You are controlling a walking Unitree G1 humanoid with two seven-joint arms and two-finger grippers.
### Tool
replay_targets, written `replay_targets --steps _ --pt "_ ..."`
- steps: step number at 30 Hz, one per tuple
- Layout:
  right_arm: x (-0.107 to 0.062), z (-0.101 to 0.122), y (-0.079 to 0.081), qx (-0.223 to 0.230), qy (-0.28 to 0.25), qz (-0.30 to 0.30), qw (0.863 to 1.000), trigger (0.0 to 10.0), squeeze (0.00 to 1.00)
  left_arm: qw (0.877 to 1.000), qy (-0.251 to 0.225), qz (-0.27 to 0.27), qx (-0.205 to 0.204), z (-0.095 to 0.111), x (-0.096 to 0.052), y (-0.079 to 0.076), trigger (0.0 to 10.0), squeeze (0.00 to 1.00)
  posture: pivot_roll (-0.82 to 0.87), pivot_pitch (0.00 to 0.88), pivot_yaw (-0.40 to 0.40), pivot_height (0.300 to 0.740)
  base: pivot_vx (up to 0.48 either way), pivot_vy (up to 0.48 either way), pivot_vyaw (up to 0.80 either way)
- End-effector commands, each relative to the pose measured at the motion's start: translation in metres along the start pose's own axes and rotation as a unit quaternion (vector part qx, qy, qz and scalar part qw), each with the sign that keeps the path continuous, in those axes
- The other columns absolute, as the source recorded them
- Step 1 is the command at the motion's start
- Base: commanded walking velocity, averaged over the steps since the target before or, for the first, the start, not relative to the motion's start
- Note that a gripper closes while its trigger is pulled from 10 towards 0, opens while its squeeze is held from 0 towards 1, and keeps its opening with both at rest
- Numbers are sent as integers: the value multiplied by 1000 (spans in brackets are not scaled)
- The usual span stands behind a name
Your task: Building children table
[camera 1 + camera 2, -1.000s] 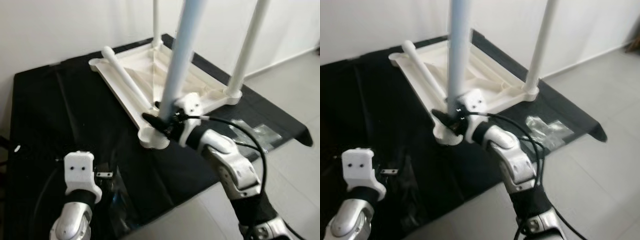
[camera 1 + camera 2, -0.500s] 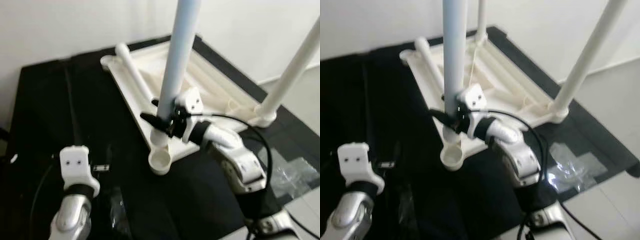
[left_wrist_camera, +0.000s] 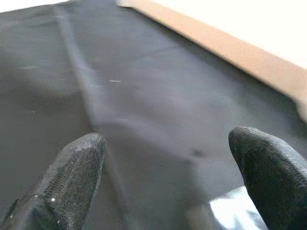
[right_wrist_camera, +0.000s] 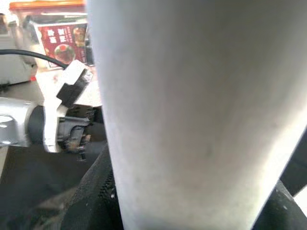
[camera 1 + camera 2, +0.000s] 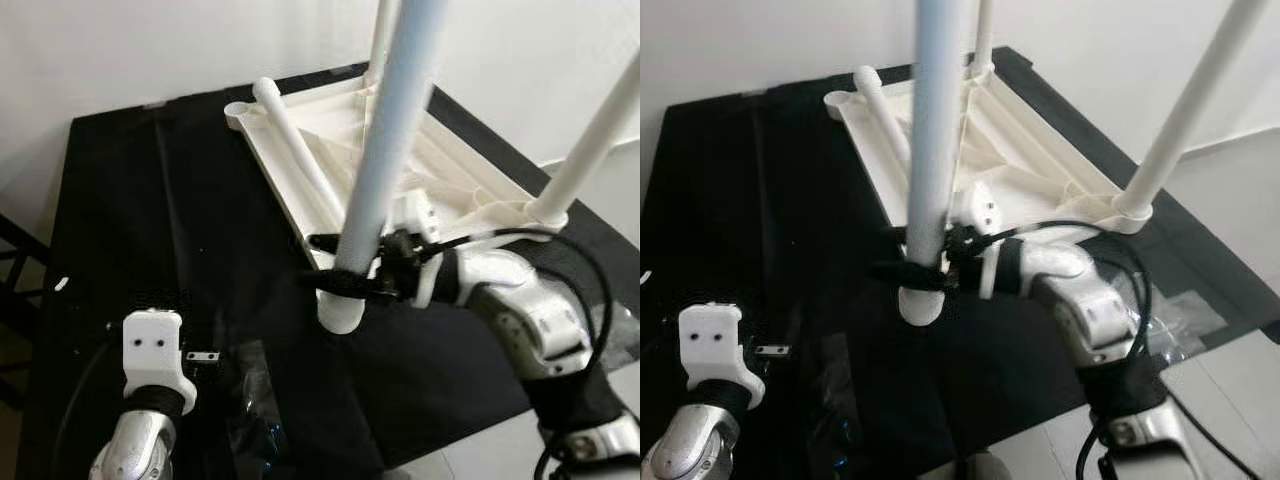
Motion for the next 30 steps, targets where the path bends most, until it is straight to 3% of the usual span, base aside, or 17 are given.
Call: replay_targets --steps 1,4,7,14,16,20,24,30 --pt "1 9 -2 -17 -23 23 999 10000 0 1000 -11 -19 10 5 -3 -4 10000 0 -60 278 7 740 0 0 0" --pt "4 17 -8 -28 -33 45 998 10000 0 999 -21 -43 12 10 -2 -12 10000 0 -59 299 10 740 0 0 0" --pt "19 33 -18 -85 -32 112 990 10000 0 995 -35 -89 42 18 0 -24 10000 0 -64 325 14 740 0 0 0" --pt "31 43 -23 -129 -20 173 976 10000 0 990 -47 -115 70 23 -3 -31 10000 0 -63 345 1 740 0 0 0" --pt "37 48 -24 -142 -15 217 966 10000 0 987 -59 -119 90 28 -6 -36 10000 0 -58 359 -17 740 0 0 0" --pt "38 51 -24 -137 -17 230 963 10000 0 986 -63 -119 96 29 -8 -37 10000 0 -56 360 -21 740 0 0 0" --pt "38 52 -26 -73 -36 245 966 10000 0 983 -92 -111 112 46 -11 -34 10000 0 -52 371 -24 740 0 0 0" --pt "36 47 -21 -61 -21 264 962 10000 0 979 -102 -126 121 57 -12 -34 10000 0 -53 373 -23 740 0 0 0"
Point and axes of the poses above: a point about 5 cm out from each wrist's last joint towards the gripper, its own x axis pointing out of the wrist towards the gripper, its own z axis along the axis of the wrist's last joint, y = z × x, the point moved 3 cm from there along x, pointing out of the wrist towards the gripper, and after that the axes turned 10 degrees about -x, right-handed, at the moved point
